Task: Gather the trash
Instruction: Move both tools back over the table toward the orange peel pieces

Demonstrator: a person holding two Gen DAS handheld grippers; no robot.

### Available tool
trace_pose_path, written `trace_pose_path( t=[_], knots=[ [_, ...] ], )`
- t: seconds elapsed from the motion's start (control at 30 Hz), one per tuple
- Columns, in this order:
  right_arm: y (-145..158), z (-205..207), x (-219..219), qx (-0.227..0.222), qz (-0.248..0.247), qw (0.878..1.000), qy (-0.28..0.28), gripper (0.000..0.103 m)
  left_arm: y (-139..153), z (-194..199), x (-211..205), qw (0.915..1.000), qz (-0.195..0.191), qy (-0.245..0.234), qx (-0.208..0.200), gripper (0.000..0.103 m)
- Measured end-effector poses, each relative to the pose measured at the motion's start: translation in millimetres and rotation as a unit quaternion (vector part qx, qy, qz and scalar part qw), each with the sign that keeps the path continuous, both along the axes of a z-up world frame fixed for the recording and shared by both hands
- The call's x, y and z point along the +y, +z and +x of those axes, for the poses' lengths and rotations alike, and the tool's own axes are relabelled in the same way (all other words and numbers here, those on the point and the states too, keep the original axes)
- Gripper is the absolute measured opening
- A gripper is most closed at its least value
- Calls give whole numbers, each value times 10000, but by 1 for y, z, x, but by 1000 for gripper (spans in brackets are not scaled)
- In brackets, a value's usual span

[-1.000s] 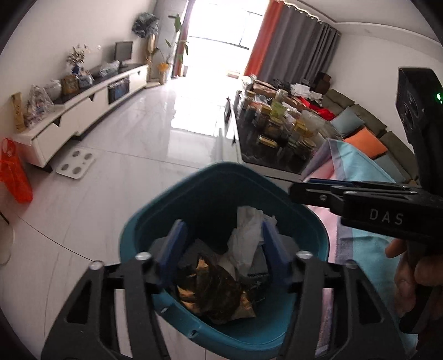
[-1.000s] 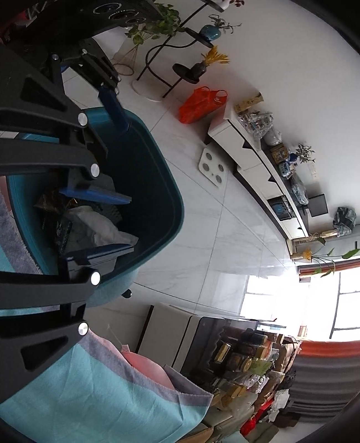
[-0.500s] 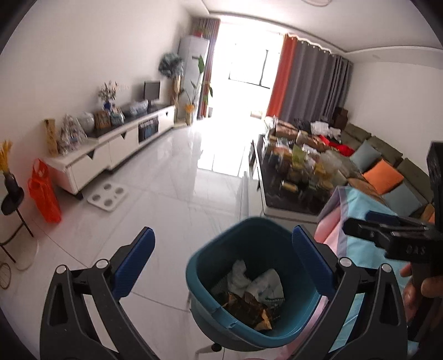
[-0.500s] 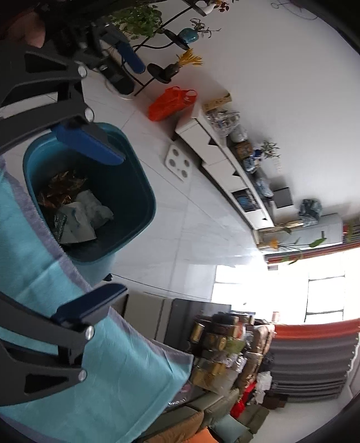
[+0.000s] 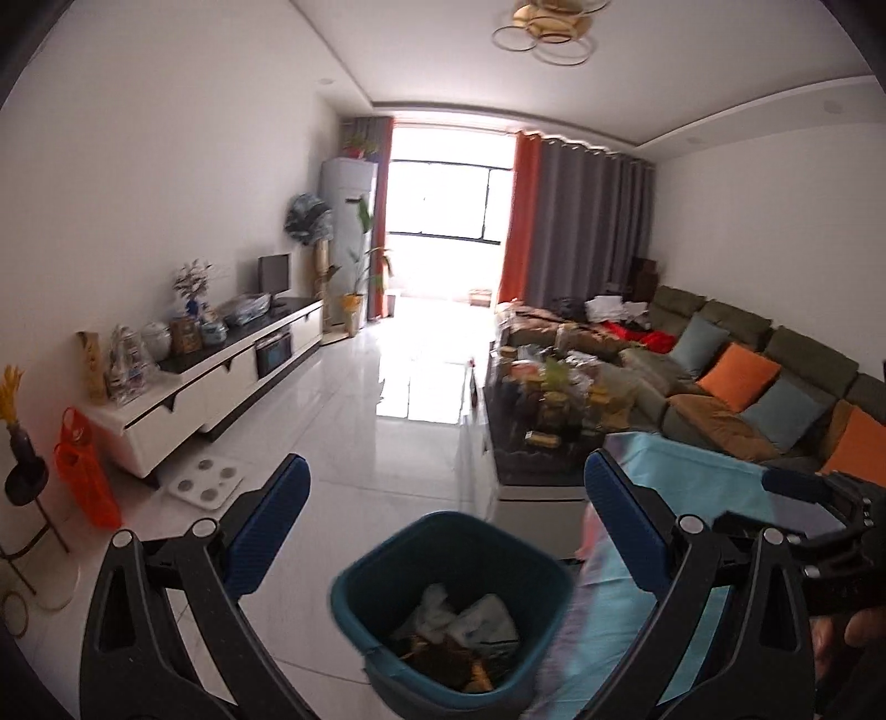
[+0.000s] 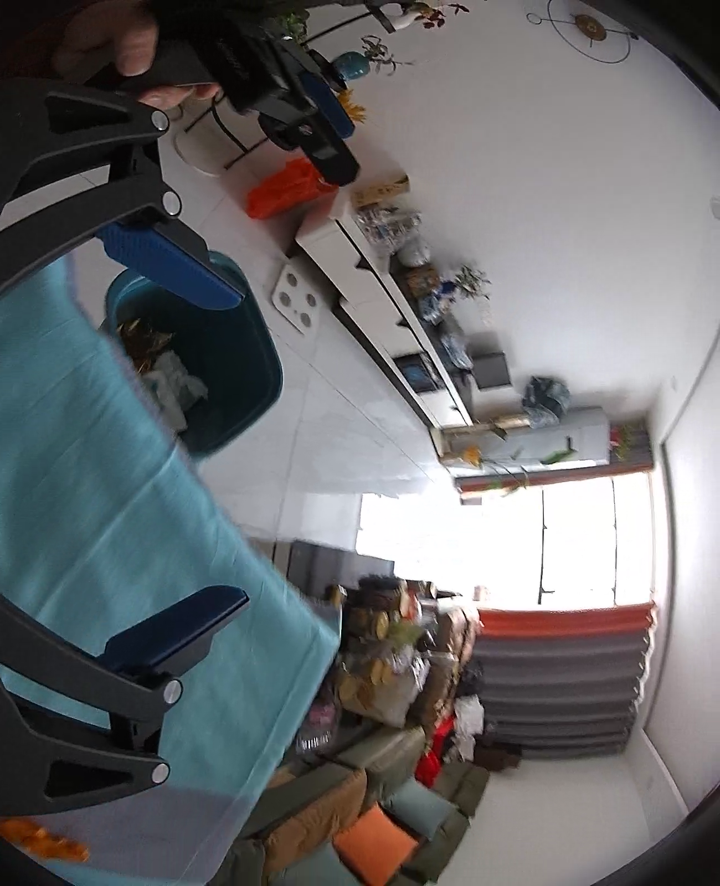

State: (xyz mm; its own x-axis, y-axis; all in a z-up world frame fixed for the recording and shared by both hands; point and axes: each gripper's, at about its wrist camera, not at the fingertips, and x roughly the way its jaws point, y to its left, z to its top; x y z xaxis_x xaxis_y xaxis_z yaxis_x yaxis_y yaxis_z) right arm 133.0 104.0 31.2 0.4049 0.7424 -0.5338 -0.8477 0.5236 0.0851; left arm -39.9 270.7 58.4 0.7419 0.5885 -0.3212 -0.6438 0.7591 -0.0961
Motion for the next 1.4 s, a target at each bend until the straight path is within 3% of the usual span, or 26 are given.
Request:
trace_pose_path(
  t=[0.2,0.43,0.63,0.83,1.1,1.4],
  knots=[
    [1,2,-76,-104,136,9976,-667,96,9,21,-46,9982,-8,-596,-78,98],
    [-1,-1,-166,-224,238,9864,-1608,96,11,52,-114,9890,-8,-1481,-25,98],
    [-11,-7,-245,-241,180,9666,-2544,96,3,78,-183,9720,150,-2343,112,98],
    [-20,-10,-296,-151,182,9461,-3231,96,-11,100,-238,9522,203,-3033,289,98],
    [-30,5,-319,-35,30,9345,-3559,96,-30,132,-284,9238,220,-3784,550,98],
    [-43,65,-309,208,-290,9414,-3354,96,-54,184,-296,9140,-60,-3936,988,98]
  ],
)
